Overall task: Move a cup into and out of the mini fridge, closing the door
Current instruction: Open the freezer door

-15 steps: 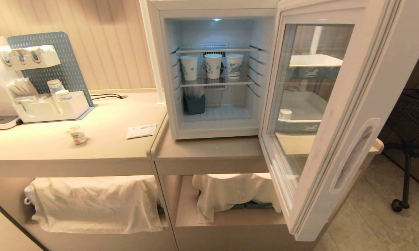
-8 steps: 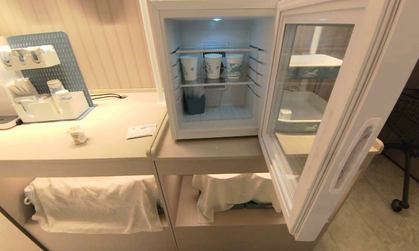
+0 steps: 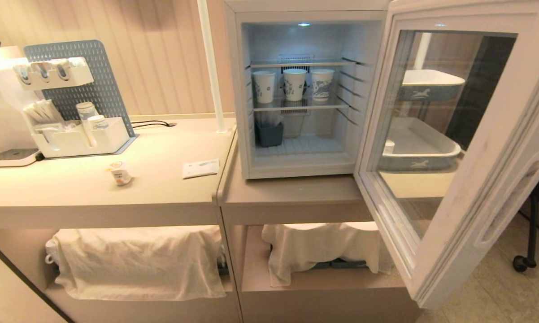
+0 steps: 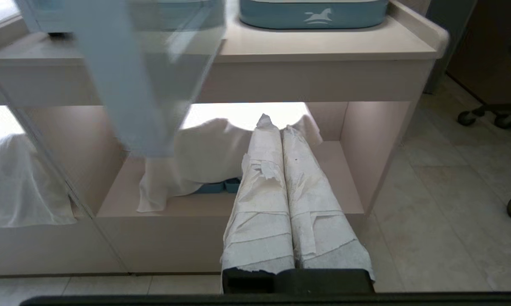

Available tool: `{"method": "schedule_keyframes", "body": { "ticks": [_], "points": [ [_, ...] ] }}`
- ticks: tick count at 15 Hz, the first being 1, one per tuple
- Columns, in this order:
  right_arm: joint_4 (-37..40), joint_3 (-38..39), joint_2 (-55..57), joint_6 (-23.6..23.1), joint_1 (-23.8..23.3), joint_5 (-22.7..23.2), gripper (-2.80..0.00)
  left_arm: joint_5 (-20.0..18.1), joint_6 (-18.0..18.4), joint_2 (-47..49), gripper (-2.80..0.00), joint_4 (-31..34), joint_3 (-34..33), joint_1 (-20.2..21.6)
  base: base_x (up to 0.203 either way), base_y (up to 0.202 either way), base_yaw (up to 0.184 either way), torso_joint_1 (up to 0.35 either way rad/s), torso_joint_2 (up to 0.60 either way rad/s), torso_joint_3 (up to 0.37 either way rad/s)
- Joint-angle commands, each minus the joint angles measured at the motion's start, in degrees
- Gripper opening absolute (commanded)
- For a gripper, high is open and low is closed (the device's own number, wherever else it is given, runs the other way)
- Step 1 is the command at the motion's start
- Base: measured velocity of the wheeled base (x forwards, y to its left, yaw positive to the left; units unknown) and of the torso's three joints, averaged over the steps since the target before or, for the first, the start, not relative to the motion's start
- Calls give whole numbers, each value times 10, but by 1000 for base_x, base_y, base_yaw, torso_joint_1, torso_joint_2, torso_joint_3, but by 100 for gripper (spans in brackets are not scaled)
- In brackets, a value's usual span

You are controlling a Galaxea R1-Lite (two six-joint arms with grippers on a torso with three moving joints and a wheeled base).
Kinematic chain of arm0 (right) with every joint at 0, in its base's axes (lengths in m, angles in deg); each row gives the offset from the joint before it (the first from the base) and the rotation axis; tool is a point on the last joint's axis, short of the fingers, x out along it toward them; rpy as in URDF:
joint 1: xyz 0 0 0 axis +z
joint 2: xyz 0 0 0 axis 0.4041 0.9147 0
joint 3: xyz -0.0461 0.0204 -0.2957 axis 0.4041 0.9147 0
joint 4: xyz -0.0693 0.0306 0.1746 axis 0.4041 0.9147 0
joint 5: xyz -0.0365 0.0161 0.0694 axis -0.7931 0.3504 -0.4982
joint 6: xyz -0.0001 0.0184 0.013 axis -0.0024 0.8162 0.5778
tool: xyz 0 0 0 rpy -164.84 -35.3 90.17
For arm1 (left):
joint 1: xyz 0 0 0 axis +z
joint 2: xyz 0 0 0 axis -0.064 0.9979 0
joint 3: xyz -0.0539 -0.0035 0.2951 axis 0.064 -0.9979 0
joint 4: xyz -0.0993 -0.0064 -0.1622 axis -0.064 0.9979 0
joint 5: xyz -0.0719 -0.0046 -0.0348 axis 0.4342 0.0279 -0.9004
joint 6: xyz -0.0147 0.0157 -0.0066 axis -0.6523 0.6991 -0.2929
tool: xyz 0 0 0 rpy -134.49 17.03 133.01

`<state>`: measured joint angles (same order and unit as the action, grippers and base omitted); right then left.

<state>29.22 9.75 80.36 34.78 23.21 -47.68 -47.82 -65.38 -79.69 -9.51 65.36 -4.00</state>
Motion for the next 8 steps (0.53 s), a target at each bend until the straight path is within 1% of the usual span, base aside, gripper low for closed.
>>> {"method": "schedule_keyframes", "body": {
  "ticks": [1, 8],
  "points": [
    [0, 5, -1, -1, 0, 0, -280, 0, 0, 1, -280, 0, 0, 0, 0, 194, -2, 2, 2, 2],
    [0, 5, -1, 0, 0, 0, -280, 0, 1, 1, -280, 0, 0, 0, 0, 193, 1, 4, 3, 2]
  ]
}}
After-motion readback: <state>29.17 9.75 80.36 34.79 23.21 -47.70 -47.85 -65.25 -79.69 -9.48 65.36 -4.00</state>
